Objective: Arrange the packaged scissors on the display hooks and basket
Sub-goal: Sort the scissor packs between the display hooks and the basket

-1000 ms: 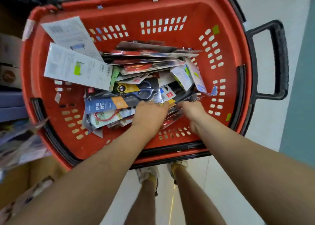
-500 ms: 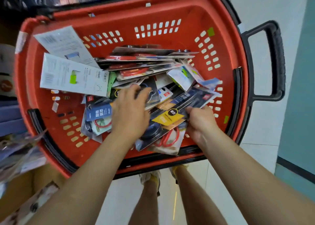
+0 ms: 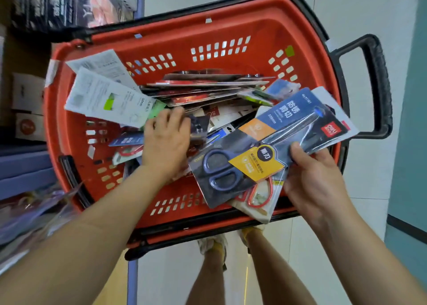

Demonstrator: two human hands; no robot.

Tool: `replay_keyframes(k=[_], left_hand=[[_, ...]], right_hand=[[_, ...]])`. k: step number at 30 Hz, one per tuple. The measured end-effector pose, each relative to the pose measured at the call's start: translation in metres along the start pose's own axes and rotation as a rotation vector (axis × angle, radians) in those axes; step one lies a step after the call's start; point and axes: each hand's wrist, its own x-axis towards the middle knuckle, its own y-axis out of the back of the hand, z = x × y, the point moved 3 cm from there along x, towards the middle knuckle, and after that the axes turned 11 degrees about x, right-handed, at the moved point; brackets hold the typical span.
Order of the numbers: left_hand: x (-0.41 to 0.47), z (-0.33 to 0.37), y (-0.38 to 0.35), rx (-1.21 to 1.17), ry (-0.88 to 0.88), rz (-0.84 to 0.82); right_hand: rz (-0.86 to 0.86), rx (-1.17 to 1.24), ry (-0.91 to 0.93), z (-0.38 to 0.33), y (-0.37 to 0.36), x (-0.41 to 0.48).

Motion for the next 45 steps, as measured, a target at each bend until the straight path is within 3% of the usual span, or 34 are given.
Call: replay_keyframes(k=[4, 7, 10, 13, 18, 22, 24, 29, 33, 36, 42, 45], left_hand=[[0.012, -0.02, 0.025, -0.293, 0.1, -0.002], [-0.005, -0.029, 0.051, -0.352, 0.154, -0.002], [-0.031, -0.037, 0.095, -0.338, 0.228, 0.223], [-0.032, -0.021, 0.131, -0.327, 0.16, 0.374], [-0.003, 0.028, 0.139, -0.495, 0.177, 0.231], [0.004, 0.041, 0.107, -0.841, 0.055, -0.148], [0.005, 0.035, 0.085, -0.971, 0.046, -0.261], [0.019, 0.013, 0.035, -0.973, 0.251, -0.244], [0.026, 0.012, 0.025, -0.889, 0.254, -0.273], [0.024, 0.009, 0.031, -0.907, 0.35, -0.232], [0.001, -0.028, 0.064, -1.048, 0.671, 0.067], [-0.009, -0.046, 0.1, -1.181, 0.733, 0.147]], right_hand=[[-0.09, 0.053, -0.012, -0.005, -0.002, 0.004], [-0.135, -0.003, 0.006, -0.013, -0.01, 0.007], [-0.2, -0.117, 0.046, -0.022, -0.021, 0.009], [-0.274, -0.224, 0.091, -0.022, -0.041, 0.007], [-0.365, -0.418, 0.125, 0.002, -0.074, 0.009], [-0.257, -0.309, -0.004, 0.02, -0.069, 0.035], [-0.225, -0.333, -0.036, 0.026, -0.06, 0.046], [-0.232, -0.386, -0.022, 0.026, -0.05, 0.056], [-0.211, -0.457, 0.127, 0.006, -0.048, 0.052], [-0.136, -0.475, 0.279, -0.017, -0.043, 0.046], [0.043, -0.518, 0.8, -0.102, -0.053, 0.005], [0.021, -0.472, 0.906, -0.142, -0.065, -0.019]])
